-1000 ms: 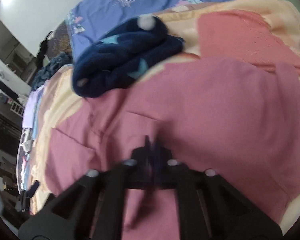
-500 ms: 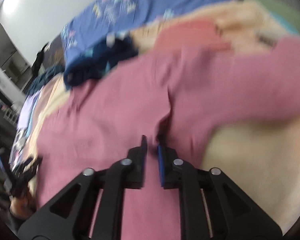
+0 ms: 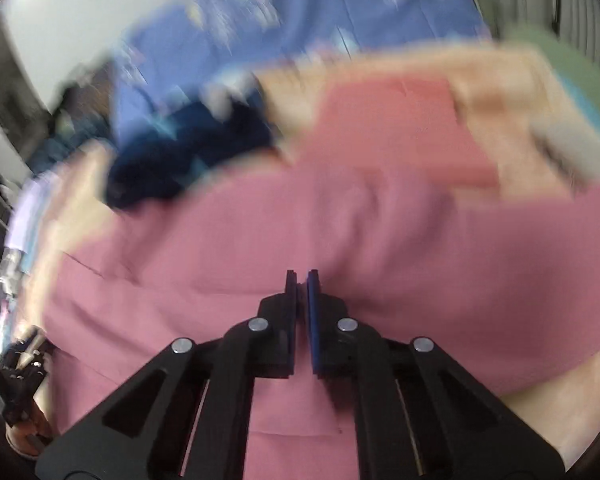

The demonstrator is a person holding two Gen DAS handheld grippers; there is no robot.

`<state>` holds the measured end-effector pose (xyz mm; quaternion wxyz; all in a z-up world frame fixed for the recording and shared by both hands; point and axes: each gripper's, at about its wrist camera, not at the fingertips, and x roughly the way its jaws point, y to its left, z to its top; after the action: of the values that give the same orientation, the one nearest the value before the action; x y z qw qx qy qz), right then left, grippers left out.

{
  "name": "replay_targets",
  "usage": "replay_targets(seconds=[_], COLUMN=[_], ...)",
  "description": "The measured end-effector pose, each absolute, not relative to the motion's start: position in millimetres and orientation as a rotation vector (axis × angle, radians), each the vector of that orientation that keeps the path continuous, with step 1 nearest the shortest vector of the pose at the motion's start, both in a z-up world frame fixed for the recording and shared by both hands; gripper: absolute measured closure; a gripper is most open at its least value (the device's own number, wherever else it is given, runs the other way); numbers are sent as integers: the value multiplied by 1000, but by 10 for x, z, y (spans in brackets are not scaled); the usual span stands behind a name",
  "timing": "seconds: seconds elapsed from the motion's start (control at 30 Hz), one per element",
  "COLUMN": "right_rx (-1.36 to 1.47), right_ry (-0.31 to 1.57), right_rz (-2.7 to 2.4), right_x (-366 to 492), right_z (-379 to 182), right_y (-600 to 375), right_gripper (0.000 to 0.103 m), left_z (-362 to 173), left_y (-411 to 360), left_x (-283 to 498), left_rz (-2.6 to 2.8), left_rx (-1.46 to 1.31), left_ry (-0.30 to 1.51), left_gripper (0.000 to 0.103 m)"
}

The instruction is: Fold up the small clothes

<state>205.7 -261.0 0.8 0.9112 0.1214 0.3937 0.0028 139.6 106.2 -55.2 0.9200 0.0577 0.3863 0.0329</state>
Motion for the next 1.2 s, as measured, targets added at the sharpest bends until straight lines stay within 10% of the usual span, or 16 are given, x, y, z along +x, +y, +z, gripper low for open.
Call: replay_targets(seconds=[0.13, 0.23, 0.4, 0.73, 0.93, 1.0, 1.2], right_rx=[238, 47, 114, -89, -177, -195, -141], right_ry=[662, 827, 800, 919, 1052, 1076, 995], right_rz=[8, -60, -128, 475, 515, 520, 462], right_x=[1903, 2159, 2106, 2676, 3153, 3206, 3547], right_z=[388, 70, 114, 203, -304, -455, -512], right_y=[-2555, -2476, -2381, 71, 1133, 1312, 1276], right_gripper=[96, 58, 69, 65, 55, 100, 102], left_z=[-495, -647, -658, -732, -729, -711, -720], left_y=[983, 1004, 1198, 1254, 1302, 1285, 1224], left_x=[1234, 1274, 1258, 1276, 1281, 1273, 1253], left_rz=[54, 35, -47, -110, -113, -125, -35], left_rx=[164, 155, 8, -93, -129, -130, -60], left_ry=[751, 810, 813, 816, 803, 789, 796], left_gripper=[86, 83, 61, 61, 85, 97, 98])
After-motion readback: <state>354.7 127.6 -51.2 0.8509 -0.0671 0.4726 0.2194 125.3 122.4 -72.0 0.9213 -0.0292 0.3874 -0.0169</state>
